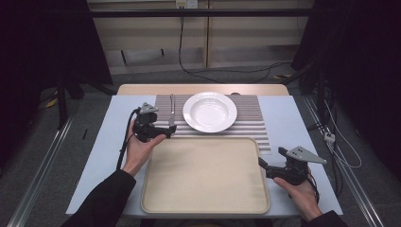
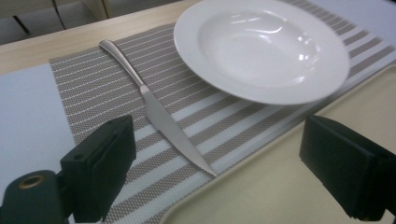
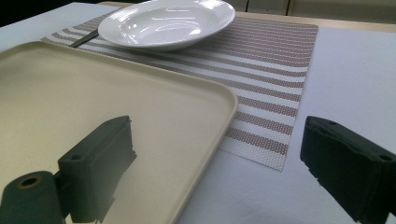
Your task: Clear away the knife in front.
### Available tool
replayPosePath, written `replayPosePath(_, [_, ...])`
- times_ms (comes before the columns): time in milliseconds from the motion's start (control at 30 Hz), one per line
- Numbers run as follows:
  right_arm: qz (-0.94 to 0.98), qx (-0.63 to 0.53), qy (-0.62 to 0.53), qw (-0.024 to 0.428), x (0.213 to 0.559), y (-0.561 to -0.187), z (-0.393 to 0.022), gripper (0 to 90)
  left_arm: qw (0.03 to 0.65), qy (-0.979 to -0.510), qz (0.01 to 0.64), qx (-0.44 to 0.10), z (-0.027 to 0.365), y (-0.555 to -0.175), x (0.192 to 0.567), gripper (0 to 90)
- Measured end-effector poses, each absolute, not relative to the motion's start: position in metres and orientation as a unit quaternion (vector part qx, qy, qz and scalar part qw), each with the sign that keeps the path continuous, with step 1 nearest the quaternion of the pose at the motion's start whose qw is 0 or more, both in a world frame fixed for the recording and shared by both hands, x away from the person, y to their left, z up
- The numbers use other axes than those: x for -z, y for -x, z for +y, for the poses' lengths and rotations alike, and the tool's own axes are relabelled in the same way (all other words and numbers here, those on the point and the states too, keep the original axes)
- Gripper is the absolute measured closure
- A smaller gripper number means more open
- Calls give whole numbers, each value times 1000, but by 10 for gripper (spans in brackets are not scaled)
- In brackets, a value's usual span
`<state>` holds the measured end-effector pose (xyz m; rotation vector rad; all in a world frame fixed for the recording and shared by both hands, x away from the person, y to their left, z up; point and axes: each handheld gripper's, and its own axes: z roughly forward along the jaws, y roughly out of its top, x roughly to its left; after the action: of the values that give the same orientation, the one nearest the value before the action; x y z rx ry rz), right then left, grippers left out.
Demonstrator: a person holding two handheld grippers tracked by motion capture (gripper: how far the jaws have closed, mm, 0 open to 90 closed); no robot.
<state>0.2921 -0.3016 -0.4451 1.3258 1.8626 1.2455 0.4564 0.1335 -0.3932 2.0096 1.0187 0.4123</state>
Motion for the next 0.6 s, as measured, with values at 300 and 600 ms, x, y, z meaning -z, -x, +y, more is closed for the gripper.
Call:
replayPosePath(300, [691, -461, -490, 265, 445, -293, -301, 96, 404, -797, 422, -151, 123, -493, 397, 135])
replayPosePath(600, [691, -460, -490, 267, 445, -292, -300, 97, 375, -802, 435, -167, 116, -523, 405, 164])
